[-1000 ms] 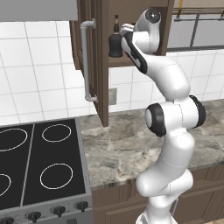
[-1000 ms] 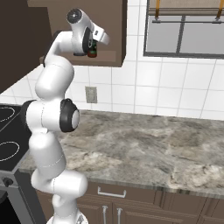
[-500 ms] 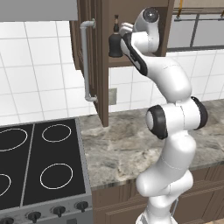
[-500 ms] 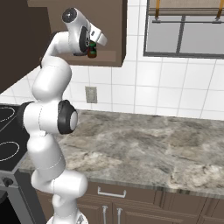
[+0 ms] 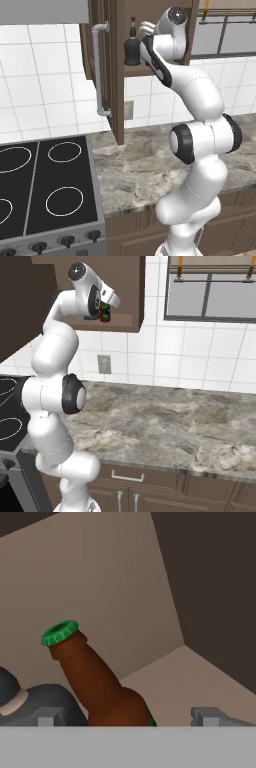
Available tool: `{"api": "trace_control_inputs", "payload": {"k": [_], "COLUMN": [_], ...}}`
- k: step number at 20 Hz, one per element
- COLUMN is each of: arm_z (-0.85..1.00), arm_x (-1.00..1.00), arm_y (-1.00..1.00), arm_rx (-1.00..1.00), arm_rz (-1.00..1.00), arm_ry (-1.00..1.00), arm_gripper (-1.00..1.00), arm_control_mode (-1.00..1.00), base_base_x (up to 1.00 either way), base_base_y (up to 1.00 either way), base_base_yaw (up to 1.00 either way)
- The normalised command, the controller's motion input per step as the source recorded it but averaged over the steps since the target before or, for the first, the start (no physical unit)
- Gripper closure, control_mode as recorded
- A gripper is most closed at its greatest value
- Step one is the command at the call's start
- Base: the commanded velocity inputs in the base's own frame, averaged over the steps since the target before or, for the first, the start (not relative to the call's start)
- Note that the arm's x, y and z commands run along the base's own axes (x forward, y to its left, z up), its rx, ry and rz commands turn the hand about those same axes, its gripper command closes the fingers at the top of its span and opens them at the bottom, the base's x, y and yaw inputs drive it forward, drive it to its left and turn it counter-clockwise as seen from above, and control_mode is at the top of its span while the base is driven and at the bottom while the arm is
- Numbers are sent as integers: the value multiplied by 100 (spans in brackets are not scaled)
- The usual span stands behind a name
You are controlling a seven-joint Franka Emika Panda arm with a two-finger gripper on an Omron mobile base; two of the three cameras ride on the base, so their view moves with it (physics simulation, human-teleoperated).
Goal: Sort all alcoholic drinks to one cabinet, and non-alcoholic drinks to the other.
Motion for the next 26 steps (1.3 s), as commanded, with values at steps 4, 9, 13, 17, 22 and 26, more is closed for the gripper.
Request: {"api": "trace_control_inputs", "payload": {"k": [4,9,13,17,22,26], "arm_z": [10,15,19,16,6,9], "arm_x": [-22,-22,-32,-42,-51,-55], "arm_y": [0,0,0,0,0,0], "arm_rx": [5,2,0,0,0,2], "arm_rz": [0,0,0,0,0,0], "arm_ry": [-7,-9,-3,0,0,0], "arm_gripper": [-100,-100,-100,-100,-100,-100], "arm_control_mode": [-100,-100,-100,-100,-100,-100], "base_base_x": [0,0,0,0,0,0], "base_base_y": [0,0,0,0,0,0], "base_base_yaw": [0,0,0,0,0,0]}}
